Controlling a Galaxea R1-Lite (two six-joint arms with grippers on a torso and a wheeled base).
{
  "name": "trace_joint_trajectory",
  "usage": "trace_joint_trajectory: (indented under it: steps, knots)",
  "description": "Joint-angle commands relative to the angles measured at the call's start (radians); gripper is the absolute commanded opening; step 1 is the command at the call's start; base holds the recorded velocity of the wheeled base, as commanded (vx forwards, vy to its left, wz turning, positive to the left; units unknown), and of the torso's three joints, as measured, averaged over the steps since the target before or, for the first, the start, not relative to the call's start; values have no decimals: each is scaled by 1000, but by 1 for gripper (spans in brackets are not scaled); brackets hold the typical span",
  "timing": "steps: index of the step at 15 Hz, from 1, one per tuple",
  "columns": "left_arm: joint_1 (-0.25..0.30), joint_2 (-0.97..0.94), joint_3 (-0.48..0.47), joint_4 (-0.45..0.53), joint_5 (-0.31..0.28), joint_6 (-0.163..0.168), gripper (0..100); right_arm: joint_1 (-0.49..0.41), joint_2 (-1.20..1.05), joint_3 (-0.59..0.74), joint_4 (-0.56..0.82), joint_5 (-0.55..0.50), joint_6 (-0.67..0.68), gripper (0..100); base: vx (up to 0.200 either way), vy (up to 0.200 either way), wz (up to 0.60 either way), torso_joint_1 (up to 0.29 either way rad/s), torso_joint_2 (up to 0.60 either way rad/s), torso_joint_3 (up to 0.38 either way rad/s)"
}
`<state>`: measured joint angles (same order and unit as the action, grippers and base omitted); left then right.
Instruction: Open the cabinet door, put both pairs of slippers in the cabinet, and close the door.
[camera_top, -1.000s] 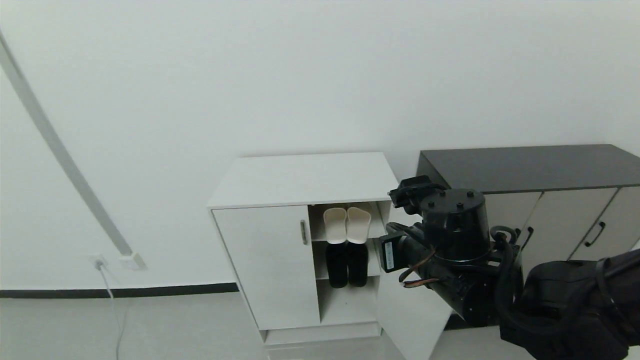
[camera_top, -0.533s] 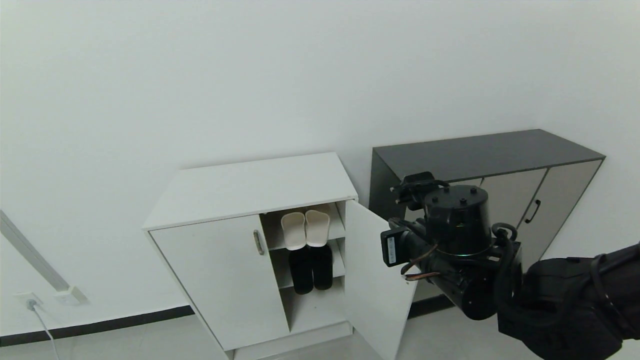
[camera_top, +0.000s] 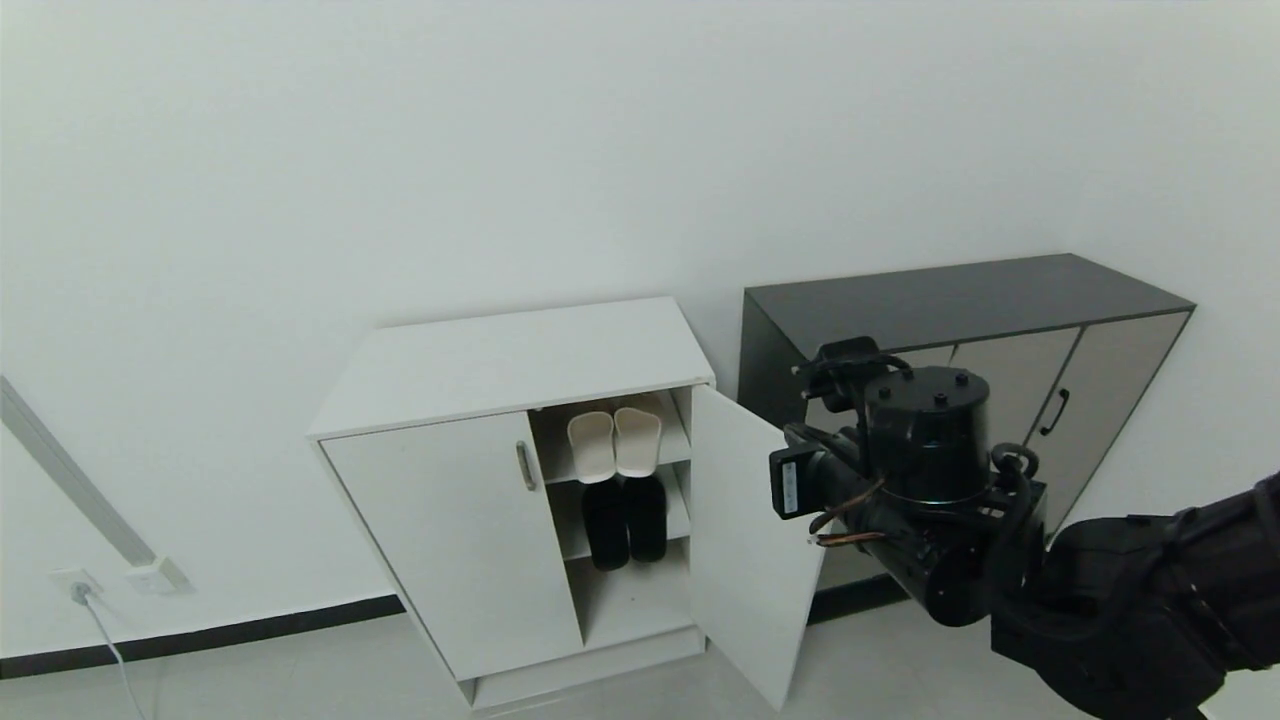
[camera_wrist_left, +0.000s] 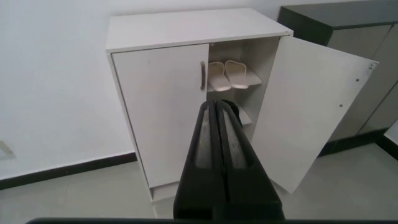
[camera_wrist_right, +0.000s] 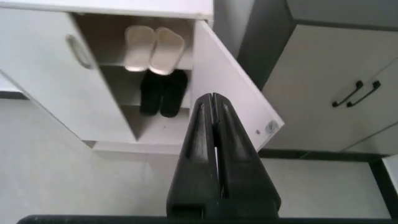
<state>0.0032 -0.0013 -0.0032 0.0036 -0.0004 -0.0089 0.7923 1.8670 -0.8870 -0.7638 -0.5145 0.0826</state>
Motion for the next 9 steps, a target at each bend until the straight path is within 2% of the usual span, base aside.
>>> trace_joint_trajectory:
  steps: [1, 4, 9]
  knots:
    - [0, 1, 0, -1, -1, 0, 0, -35, 18, -15, -9, 22, -15, 0, 0, 0, 0, 0, 0, 0]
    - [0, 1, 0, -1, -3, 0, 0, -139, 103, -147, 37, 30, -26, 0, 0, 0, 0, 0, 0, 0]
    - [0, 1, 0, 1, -4, 1, 0, -306, 253, -308, 78, 133, -15, 0, 0, 0, 0, 0, 0, 0]
